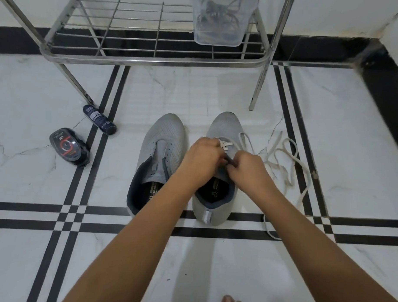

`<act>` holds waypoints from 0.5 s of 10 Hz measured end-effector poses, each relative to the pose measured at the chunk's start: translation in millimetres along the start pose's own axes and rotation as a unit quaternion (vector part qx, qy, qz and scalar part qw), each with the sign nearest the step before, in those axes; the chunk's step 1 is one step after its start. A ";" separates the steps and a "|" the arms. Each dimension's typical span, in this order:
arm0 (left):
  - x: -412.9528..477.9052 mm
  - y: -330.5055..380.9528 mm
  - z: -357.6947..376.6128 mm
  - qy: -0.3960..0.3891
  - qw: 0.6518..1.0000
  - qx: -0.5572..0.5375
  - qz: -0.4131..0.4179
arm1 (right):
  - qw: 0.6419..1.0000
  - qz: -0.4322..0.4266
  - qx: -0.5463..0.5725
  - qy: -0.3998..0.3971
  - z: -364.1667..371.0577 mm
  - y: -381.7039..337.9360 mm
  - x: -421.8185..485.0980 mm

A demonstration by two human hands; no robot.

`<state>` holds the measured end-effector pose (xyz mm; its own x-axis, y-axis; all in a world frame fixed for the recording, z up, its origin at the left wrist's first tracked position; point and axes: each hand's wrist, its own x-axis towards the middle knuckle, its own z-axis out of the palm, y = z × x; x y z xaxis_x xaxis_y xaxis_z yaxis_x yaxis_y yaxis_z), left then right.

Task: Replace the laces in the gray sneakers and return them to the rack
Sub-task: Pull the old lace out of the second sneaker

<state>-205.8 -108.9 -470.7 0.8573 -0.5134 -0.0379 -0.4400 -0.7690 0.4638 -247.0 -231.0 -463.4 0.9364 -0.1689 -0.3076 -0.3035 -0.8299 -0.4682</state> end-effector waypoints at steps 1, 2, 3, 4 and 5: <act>-6.8 -14.2 -2.8 0.164 0.898 -0.303 -0.274 | 0.980 0.100 0.173 0.025 -5.2 15.7 2.2; -11.8 -5.3 0.7 0.177 0.840 -0.378 -0.346 | 0.981 0.087 0.171 0.010 -4.1 12.4 3.8; -5.6 3.4 8.0 0.067 0.991 -0.066 -0.095 | 0.989 0.061 0.137 0.008 -3.5 5.6 4.1; 0.5 6.2 9.4 -0.051 0.990 0.134 -0.013 | 0.986 0.061 0.158 0.008 -2.6 8.8 3.8; -1.5 0.4 -4.0 0.189 0.812 -0.482 -0.267 | 0.974 0.091 0.208 0.020 -3.7 15.6 3.1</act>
<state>-206.1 -106.9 -466.9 0.9579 0.0895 -0.2727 0.2807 -0.0935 0.9552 -248.2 -246.5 -468.6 0.8640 -0.3198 -0.3888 -0.5024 -0.4977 -0.7070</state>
